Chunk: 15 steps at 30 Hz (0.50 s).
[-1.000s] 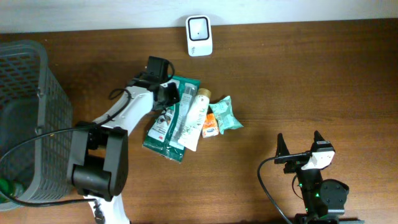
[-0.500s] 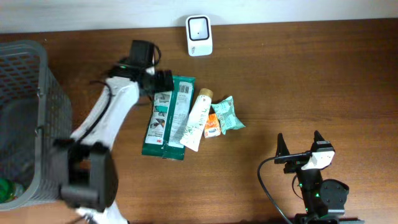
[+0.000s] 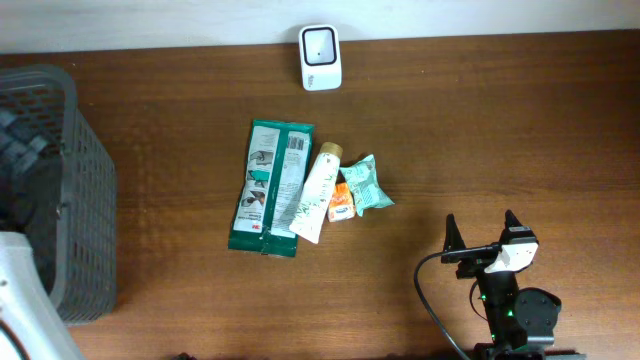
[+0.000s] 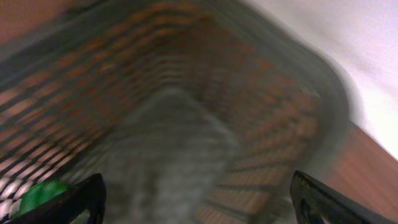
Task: Scan the item barcode
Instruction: 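Carry the green-white packet out and lay it left of the tube, then reach the left gripper into the basket and grasp the green-capped jar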
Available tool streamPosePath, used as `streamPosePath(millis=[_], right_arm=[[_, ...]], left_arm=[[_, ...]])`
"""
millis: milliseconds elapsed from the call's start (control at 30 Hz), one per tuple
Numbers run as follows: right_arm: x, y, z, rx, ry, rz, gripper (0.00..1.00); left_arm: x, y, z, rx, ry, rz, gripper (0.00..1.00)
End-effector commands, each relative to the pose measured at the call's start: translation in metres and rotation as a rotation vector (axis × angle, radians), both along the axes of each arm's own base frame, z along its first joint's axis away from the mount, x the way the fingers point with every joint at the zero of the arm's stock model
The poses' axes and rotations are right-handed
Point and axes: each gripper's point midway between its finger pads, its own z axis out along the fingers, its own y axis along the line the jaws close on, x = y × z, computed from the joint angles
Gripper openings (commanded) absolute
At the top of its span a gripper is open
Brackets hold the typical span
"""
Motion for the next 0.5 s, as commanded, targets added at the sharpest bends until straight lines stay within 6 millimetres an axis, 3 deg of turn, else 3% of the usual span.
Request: streamPosePath(millis=[0,33,200,333,467], right_arm=[[0.000,0.000,-0.002,-0.006,0.003,0.003,0.98],[0.000,0.000,-0.002,-0.006,0.003,0.003,0.98],[0.000,0.000,-0.002,-0.006,0.003,0.003,0.98],[0.000,0.000,-0.002,-0.006,0.003,0.003,0.98],[0.000,0.000,-0.002,-0.006,0.003,0.003,0.98]], left_arm=[[-0.040,0.045,-0.027,-0.017,0.089,0.251,0.84],[-0.049,0.052,-0.038,-0.031,0.127,0.283,0.73],[-0.106,0.083,-0.118,-0.138,0.371,0.453,0.72],[-0.145,0.101,-0.155,-0.103,0.591,0.567,0.89],[-0.160,0.112,-0.188,-0.144,0.708,0.573,0.90]])
